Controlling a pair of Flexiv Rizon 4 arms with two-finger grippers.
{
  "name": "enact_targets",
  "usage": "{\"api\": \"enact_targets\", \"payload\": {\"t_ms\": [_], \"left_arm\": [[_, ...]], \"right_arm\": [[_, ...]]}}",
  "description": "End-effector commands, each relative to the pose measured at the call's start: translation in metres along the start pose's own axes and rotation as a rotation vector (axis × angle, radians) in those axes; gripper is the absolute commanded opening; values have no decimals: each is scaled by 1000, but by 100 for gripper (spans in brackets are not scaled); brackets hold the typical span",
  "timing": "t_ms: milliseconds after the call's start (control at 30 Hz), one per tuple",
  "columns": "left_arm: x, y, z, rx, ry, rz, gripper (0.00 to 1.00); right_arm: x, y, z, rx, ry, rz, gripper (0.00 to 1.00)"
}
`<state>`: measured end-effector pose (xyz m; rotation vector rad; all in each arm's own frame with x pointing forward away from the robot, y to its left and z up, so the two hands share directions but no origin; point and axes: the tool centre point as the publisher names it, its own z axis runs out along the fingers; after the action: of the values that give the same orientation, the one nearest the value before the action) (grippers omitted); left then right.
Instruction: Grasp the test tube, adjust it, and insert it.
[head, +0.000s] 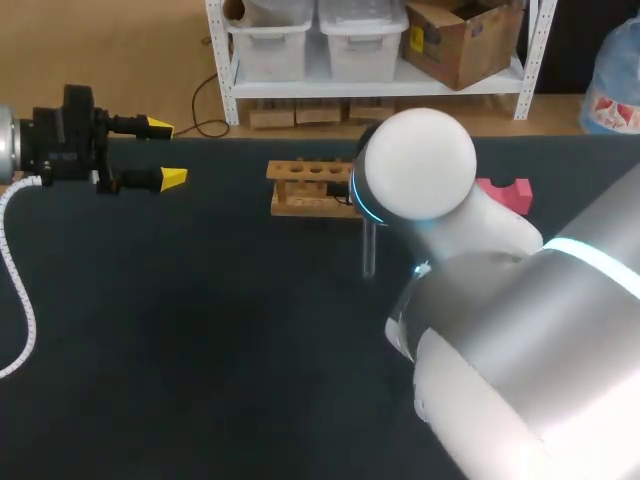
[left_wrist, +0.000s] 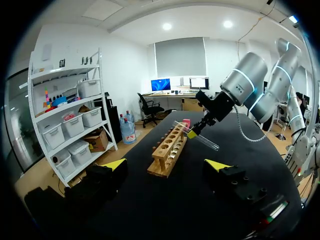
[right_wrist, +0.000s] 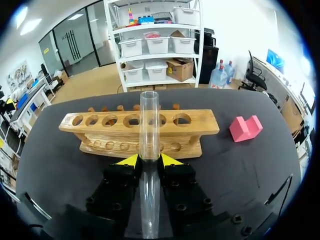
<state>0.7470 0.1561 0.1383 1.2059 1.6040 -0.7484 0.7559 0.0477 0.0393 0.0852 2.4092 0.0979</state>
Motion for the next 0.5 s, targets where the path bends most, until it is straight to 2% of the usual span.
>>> {"api": "enact_targets", "payload": {"t_ms": [33,500], "left_arm": [[2,-1,-1,-3,-6,4,100],[2,-1,-1,-3,-6,4,100]], "right_arm": [[-2,-1,2,-6,29,0,0],[0,-3,5,-3,59,-4,0]]}}
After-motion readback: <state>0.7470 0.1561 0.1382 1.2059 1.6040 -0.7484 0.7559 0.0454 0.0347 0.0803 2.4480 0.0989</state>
